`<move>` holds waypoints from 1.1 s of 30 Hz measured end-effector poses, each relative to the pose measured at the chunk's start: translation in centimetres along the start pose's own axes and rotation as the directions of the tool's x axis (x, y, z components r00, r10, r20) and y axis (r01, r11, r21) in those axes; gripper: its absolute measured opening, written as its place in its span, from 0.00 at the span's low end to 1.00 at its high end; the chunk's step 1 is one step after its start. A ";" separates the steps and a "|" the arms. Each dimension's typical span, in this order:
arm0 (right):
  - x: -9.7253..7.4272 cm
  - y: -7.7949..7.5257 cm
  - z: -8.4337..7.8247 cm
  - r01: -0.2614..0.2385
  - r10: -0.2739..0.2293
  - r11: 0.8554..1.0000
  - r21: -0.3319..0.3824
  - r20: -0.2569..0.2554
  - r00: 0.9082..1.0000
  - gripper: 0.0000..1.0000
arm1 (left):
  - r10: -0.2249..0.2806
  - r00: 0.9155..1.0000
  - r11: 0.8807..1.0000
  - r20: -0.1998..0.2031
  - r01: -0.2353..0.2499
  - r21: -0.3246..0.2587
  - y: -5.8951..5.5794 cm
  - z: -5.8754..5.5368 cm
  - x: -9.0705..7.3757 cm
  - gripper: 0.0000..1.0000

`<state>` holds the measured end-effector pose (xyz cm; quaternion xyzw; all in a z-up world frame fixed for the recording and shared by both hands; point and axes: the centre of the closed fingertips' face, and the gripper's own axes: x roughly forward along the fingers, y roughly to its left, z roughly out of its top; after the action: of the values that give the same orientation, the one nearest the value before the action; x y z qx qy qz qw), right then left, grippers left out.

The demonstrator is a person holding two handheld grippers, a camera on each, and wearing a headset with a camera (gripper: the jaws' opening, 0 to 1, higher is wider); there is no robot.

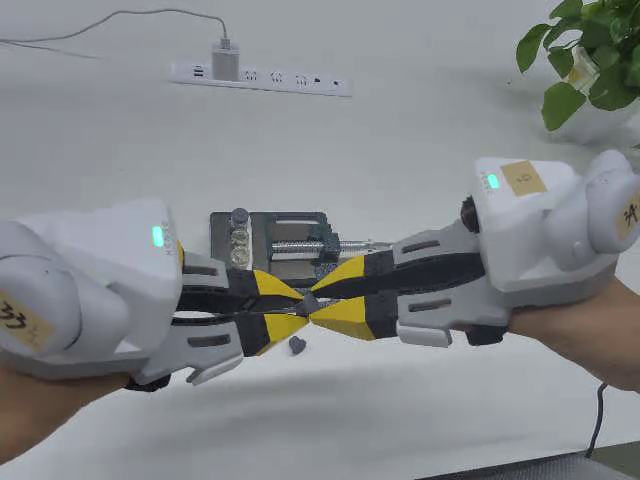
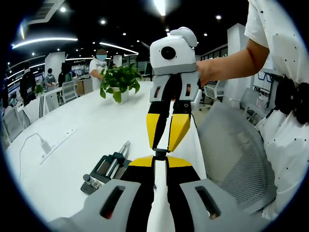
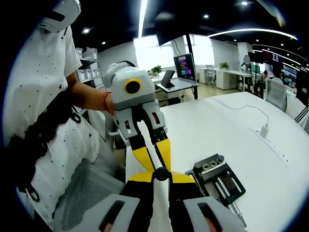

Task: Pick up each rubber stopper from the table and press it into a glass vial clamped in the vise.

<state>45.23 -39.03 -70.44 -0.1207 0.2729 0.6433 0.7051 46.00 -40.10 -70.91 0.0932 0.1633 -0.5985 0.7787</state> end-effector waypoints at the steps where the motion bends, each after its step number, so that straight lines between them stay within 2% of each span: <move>1: 0.1 0.1 0.1 -0.002 0.002 1.000 0.002 0.002 1.000 0.06 | 0.002 1.000 1.000 0.005 -0.002 -0.002 0.0 0.0 0.0 0.05; 5: 0.0 0.0 0.2 -0.006 0.006 1.000 0.002 0.001 1.000 0.06 | 0.017 1.000 1.000 0.011 -0.017 -0.010 0.3 -0.1 -0.3 0.10; 12: -0.2 -1.1 1.1 0.013 -0.013 1.000 0.020 0.018 1.000 0.06 | 0.075 0.997 0.996 0.004 -0.075 -0.038 1.5 -1.4 -1.6 0.19; 19: 0.5 -2.6 2.1 0.045 -0.045 0.999 0.027 0.014 0.999 0.06 | 0.138 0.990 0.988 -0.005 -0.138 -0.071 2.9 -2.7 -3.2 0.26; 29: 2.2 -4.9 3.2 0.060 -0.060 0.998 -0.001 -0.043 0.997 0.06 | 0.224 0.975 0.969 -0.007 -0.223 -0.107 5.0 -4.2 -5.2 0.39; 33: 3.0 -6.1 3.3 0.070 -0.071 0.997 -0.011 -0.078 0.994 0.06 | 0.236 0.971 0.965 -0.021 -0.237 -0.113 5.5 -5.1 -5.7 0.47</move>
<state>52.00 -35.67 -70.41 -0.1583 0.2935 0.6139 0.7155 49.28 -31.76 -73.80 0.0693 0.1879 -0.4906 0.8481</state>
